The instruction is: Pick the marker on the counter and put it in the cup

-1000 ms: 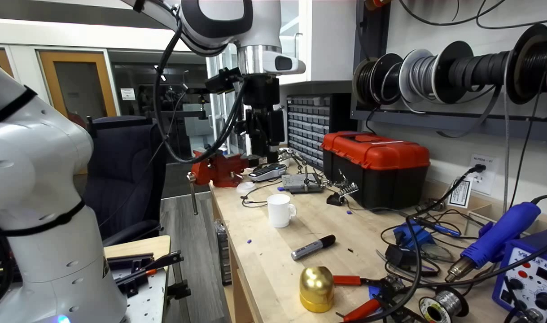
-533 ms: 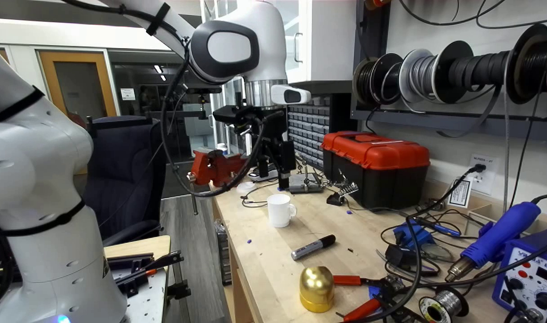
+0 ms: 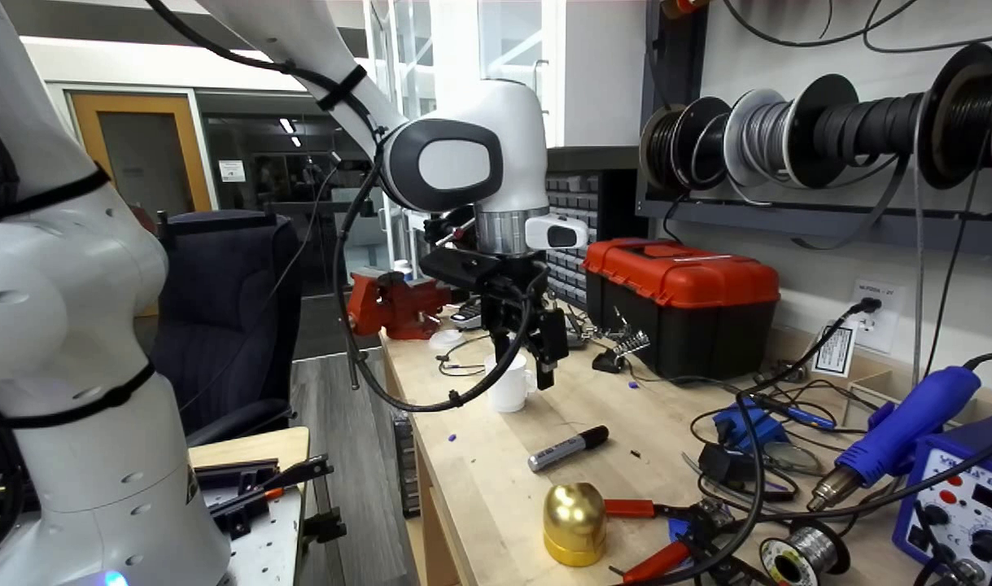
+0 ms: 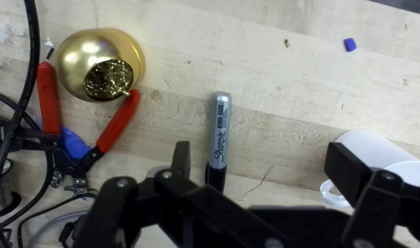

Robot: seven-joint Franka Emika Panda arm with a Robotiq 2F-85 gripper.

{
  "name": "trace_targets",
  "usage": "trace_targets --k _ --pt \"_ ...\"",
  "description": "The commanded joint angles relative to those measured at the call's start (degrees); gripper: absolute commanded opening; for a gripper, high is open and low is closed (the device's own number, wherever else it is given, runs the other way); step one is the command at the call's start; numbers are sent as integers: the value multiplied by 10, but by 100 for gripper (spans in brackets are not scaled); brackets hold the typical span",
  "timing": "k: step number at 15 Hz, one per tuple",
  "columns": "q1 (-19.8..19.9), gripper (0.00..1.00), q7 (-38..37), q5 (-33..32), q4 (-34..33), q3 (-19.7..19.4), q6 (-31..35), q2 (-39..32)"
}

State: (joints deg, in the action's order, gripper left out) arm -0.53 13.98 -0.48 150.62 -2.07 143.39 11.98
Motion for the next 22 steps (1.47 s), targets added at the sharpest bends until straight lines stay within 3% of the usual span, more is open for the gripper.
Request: trace_targets --k 1,11,22 --pt "-4 100 20 18 -44 -8 32 -70" --pt "11 100 22 34 -99 4 38 -152" --pt "13 100 8 37 -98 8 28 -165"
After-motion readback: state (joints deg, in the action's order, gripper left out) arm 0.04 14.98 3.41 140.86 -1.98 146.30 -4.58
